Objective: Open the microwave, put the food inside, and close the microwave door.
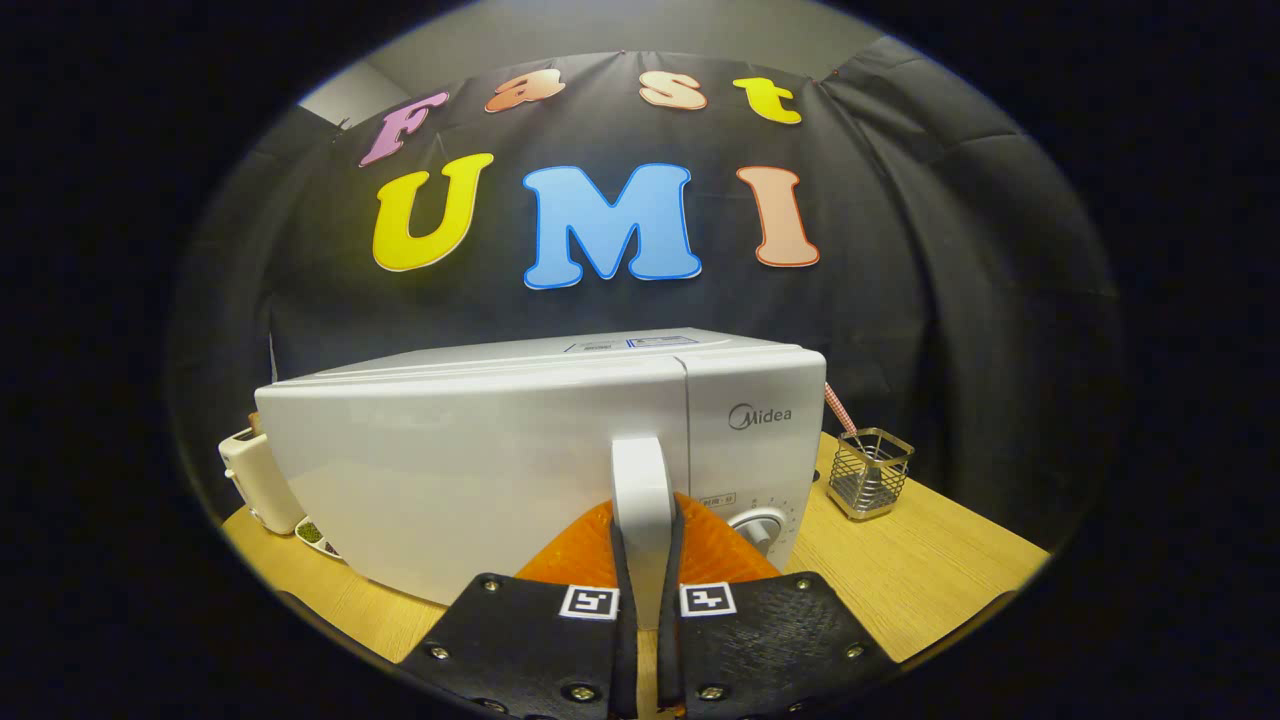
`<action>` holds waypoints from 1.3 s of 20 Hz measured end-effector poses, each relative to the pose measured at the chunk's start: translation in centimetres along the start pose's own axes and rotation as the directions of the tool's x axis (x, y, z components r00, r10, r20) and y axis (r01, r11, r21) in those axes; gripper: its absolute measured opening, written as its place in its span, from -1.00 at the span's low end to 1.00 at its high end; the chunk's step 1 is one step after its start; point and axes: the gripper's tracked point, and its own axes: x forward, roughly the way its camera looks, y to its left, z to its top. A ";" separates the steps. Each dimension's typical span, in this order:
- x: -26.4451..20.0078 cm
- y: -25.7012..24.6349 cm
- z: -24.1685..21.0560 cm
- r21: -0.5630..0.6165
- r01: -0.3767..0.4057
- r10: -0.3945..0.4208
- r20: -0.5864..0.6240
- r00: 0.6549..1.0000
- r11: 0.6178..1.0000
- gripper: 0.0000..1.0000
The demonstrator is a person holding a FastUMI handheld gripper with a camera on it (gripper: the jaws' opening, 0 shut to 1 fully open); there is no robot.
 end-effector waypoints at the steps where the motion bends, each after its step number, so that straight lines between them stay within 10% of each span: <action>1: -0.1 0.1 0.0 0.004 -0.005 0.005 -0.003 1.000 1.000 -0.84; 8: -5.1 0.8 -0.8 0.003 -0.015 0.015 -0.009 1.000 1.000 -0.84; 15: -10.5 2.9 -1.8 0.009 -0.180 0.180 -0.015 0.984 0.984 -0.42; 26: -19.8 7.6 -3.4 -0.076 -0.401 0.404 0.030 0.914 0.913 -0.28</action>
